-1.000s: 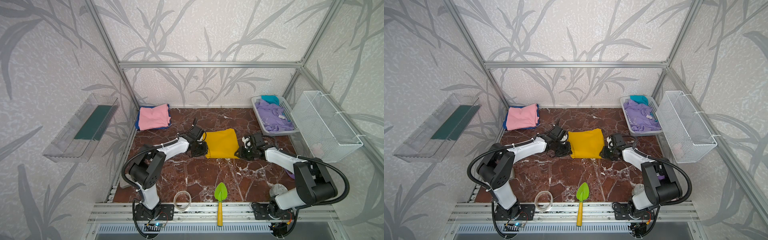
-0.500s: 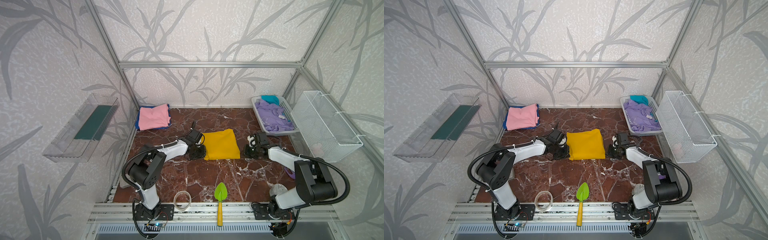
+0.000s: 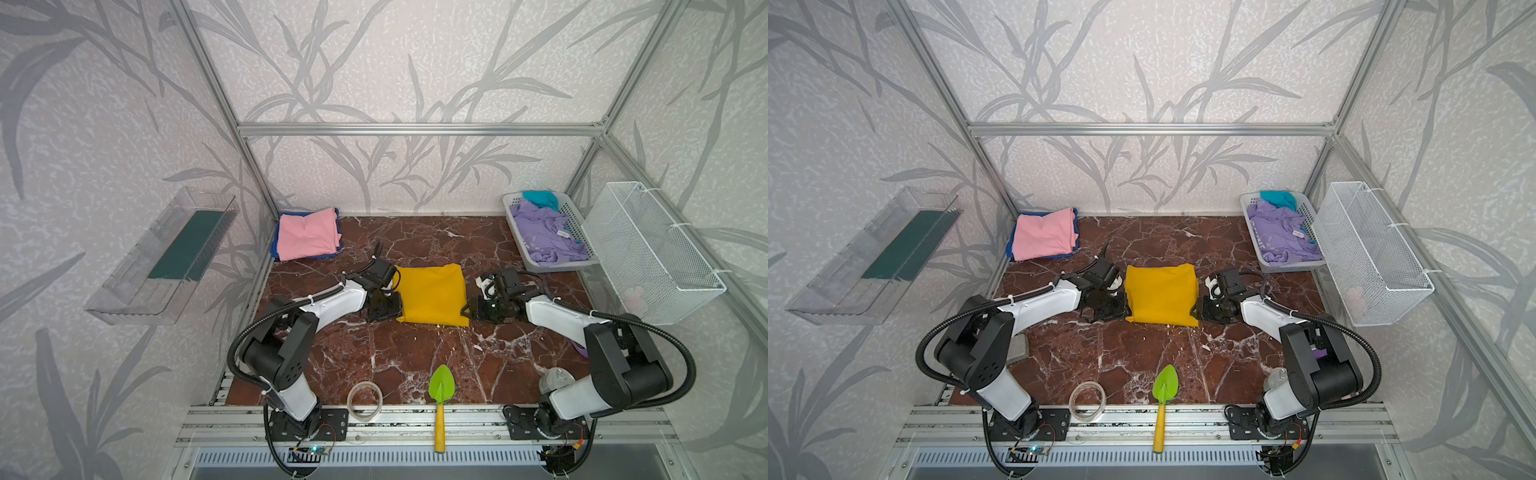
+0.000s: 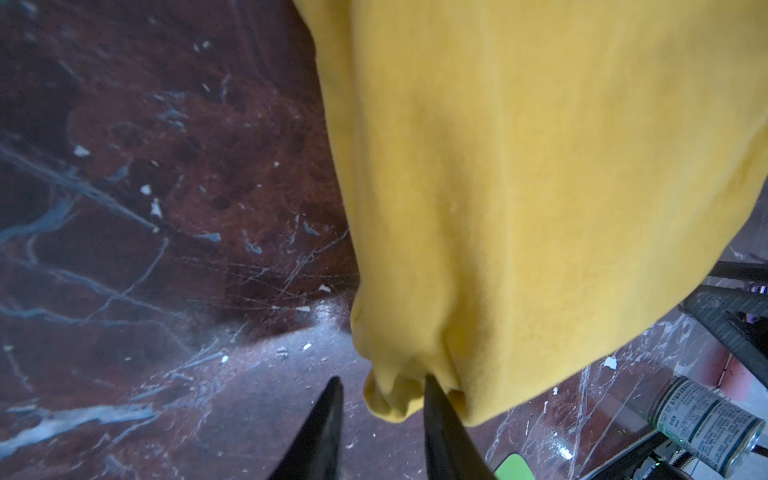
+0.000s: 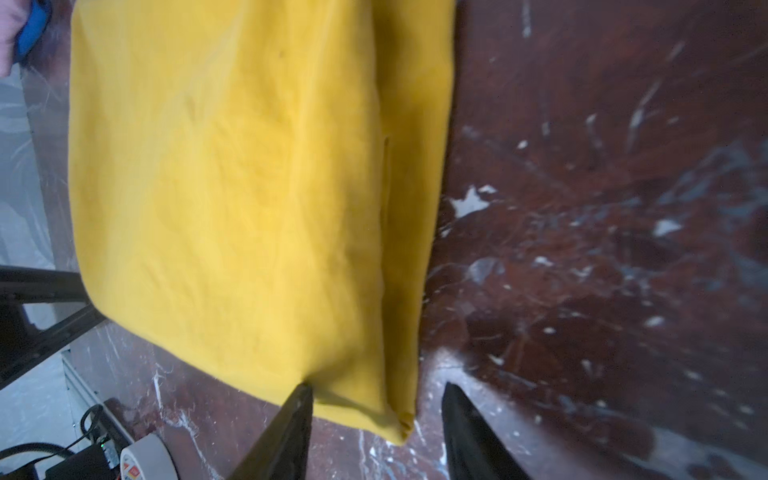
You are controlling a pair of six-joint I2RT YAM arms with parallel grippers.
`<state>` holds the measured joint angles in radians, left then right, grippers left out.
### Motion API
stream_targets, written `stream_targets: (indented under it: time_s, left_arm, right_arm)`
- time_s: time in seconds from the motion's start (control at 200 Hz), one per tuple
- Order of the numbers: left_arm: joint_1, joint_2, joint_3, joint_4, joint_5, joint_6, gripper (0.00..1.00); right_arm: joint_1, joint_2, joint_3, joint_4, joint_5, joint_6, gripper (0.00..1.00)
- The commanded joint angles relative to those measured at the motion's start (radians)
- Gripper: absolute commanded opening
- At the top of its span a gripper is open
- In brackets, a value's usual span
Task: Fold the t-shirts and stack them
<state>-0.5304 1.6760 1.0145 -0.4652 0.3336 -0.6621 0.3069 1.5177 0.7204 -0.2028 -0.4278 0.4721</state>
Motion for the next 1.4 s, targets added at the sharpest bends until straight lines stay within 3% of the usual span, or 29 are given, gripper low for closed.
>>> stream_targets:
  time_s: [0.0, 0.28, 0.37, 0.43, 0.525, 0.745, 1.11, 1.15, 1.2, 1.23, 1.28, 1.395]
  left_arm:
    - [-0.006, -0.053, -0.015, -0.034, -0.001, -0.003, 0.39]
    - [-0.015, 0.031, -0.061, 0.122, 0.060, -0.067, 0.37]
    - [-0.016, 0.066, -0.058, 0.151, 0.069, -0.075, 0.21]
    - [-0.013, 0.080, -0.047, 0.139, 0.063, -0.066, 0.00]
    - [-0.005, 0.073, -0.036, 0.098, 0.047, -0.036, 0.00]
    - [0.044, -0.022, -0.107, 0.013, 0.009, 0.027, 0.00]
    - [0.053, -0.054, -0.204, -0.014, 0.031, 0.025, 0.00]
    - [0.053, -0.078, -0.206, -0.047, 0.022, 0.032, 0.08]
    - [0.053, -0.117, -0.205, -0.092, 0.013, 0.040, 0.29]
    - [0.053, -0.143, -0.201, -0.122, 0.005, 0.042, 0.37]
    - [0.055, -0.191, -0.184, -0.177, -0.008, 0.048, 0.42]
    - [0.054, -0.278, -0.086, -0.286, -0.094, 0.055, 0.45]
  right_arm:
    - [0.014, -0.001, -0.031, 0.018, -0.017, 0.012, 0.53]
    - [0.026, 0.064, -0.032, 0.086, -0.019, 0.052, 0.37]
    - [0.026, 0.065, -0.031, 0.086, -0.007, 0.054, 0.27]
    - [0.024, 0.064, -0.026, 0.074, 0.011, 0.050, 0.16]
    - [0.006, 0.059, -0.015, 0.041, 0.039, 0.043, 0.00]
    - [-0.113, 0.031, 0.003, -0.031, 0.096, 0.036, 0.00]
    - [-0.084, -0.007, 0.010, -0.083, 0.105, 0.005, 0.00]
    - [-0.085, -0.023, 0.015, -0.100, 0.116, -0.004, 0.07]
    - [-0.085, -0.037, 0.029, -0.139, 0.115, -0.016, 0.27]
    - [-0.083, -0.046, 0.042, -0.166, 0.113, -0.022, 0.36]
    - [-0.079, -0.074, 0.067, -0.215, 0.118, -0.031, 0.45]
    - [-0.063, -0.164, 0.138, -0.331, 0.188, -0.050, 0.48]
